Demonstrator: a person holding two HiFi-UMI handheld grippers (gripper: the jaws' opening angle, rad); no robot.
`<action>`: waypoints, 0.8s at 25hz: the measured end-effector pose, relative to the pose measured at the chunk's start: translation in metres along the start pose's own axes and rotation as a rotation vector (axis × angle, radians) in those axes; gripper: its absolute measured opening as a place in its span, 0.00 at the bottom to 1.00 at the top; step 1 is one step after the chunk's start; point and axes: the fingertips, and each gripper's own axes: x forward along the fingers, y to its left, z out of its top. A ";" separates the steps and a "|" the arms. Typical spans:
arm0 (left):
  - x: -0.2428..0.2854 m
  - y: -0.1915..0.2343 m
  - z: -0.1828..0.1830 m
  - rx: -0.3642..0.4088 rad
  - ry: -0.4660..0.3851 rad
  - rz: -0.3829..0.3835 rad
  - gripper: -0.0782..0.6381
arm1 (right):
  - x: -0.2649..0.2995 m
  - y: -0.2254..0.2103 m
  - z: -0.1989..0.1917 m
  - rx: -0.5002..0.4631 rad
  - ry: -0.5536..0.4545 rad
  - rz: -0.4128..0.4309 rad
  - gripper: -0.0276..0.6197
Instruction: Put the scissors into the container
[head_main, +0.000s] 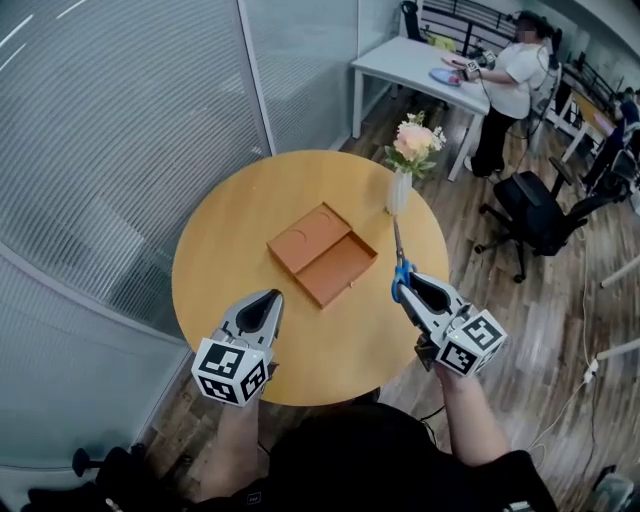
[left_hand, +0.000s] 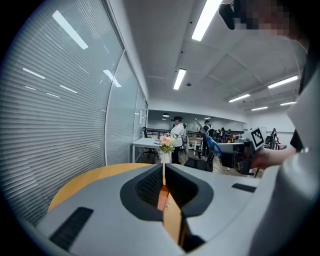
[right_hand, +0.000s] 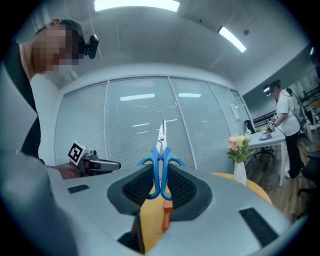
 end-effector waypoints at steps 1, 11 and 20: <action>0.008 -0.003 0.001 -0.003 0.006 0.009 0.14 | 0.002 -0.008 -0.001 0.004 0.009 0.016 0.20; 0.036 -0.007 -0.015 -0.058 0.062 0.118 0.14 | 0.038 -0.059 -0.021 0.047 0.077 0.141 0.20; 0.019 0.037 -0.029 -0.098 0.038 0.149 0.14 | 0.089 -0.036 -0.040 0.045 0.138 0.164 0.20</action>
